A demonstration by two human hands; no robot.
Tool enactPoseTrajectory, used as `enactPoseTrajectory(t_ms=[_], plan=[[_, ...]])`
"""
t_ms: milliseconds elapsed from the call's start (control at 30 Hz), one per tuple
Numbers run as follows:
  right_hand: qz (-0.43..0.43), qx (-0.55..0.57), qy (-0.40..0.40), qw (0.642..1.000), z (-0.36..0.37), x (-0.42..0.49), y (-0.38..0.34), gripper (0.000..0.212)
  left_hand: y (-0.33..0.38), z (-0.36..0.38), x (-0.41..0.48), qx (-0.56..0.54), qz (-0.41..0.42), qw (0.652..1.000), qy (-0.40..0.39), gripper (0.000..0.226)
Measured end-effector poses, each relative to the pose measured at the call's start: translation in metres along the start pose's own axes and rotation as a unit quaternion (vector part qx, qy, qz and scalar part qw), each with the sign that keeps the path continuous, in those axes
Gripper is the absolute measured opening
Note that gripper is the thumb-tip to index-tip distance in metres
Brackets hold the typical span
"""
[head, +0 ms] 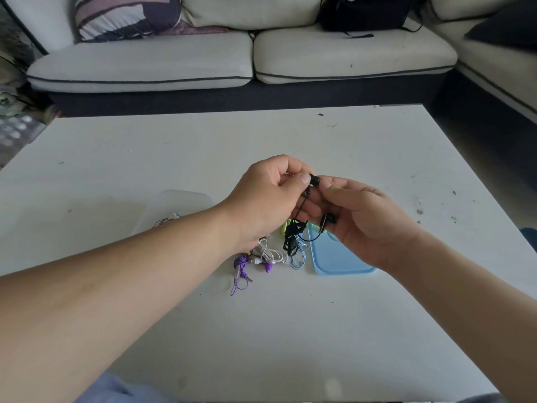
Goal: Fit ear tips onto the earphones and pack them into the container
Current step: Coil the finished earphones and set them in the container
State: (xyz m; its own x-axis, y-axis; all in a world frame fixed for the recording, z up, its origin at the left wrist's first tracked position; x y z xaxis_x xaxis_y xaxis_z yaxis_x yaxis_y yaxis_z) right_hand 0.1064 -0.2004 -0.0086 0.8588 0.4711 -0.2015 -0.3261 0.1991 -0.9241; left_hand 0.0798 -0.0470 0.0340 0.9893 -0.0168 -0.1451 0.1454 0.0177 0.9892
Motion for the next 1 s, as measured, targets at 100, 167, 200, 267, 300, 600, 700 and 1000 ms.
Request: enactPoseTrajectory(t_ms=[100, 167, 200, 267, 300, 600, 700, 1000], plan=[[-0.006, 0.01, 0.003, 1.0, 0.0001, 0.0008, 0.0014, 0.026, 0.0004, -0.0003, -0.0002, 0.001, -0.001, 1.0, -0.003, 0.016], [-0.01, 0.009, 0.002, 1.0, 0.0011, 0.0013, 0.002, 0.023, 0.0024, -0.0003, -0.0003, -0.007, -0.003, 1.0, -0.004, 0.017], [-0.013, 0.005, 0.005, 1.0, 0.0012, 0.0008, 0.0018, 0.021, 0.0032, -0.0001, -0.0002, -0.011, -0.006, 1.0, -0.005, 0.017], [-0.019, -0.001, 0.013, 1.0, 0.0008, -0.0001, 0.0012, 0.017, 0.0046, 0.0004, 0.0, -0.021, -0.016, 1.0, -0.008, 0.017], [-0.022, -0.001, 0.012, 1.0, 0.0005, -0.0005, 0.001, 0.016, 0.0051, 0.0008, -0.0001, -0.024, -0.022, 0.999, -0.01, 0.018], [-0.025, 0.002, 0.028, 0.999, 0.0024, -0.0011, 0.0027, 0.018, 0.0051, -0.0003, -0.0011, -0.024, -0.024, 0.999, 0.0, 0.018], [-0.017, -0.01, 0.01, 1.0, 0.0012, 0.0, 0.0031, 0.033, 0.0054, -0.0005, -0.0017, -0.025, -0.025, 0.999, -0.002, 0.019], [-0.001, 0.011, 0.007, 1.0, 0.0008, -0.0004, 0.0053, 0.017, 0.0039, -0.003, -0.0027, -0.031, -0.034, 0.999, -0.004, 0.016]])
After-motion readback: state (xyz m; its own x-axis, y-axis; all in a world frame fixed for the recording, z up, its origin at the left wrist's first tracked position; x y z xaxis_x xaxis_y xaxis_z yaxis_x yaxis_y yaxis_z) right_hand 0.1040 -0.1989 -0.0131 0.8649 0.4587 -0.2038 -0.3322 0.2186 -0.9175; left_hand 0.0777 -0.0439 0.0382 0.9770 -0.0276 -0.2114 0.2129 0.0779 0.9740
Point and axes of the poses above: each hand's wrist, its own x-axis towards the middle knuckle, its own z-axis out of the palm, y = z × x, the point moved 3 cm from there along x, towards the middle knuckle, and after that the axes turned 7 degrees about -x, right-handed, at the moved point
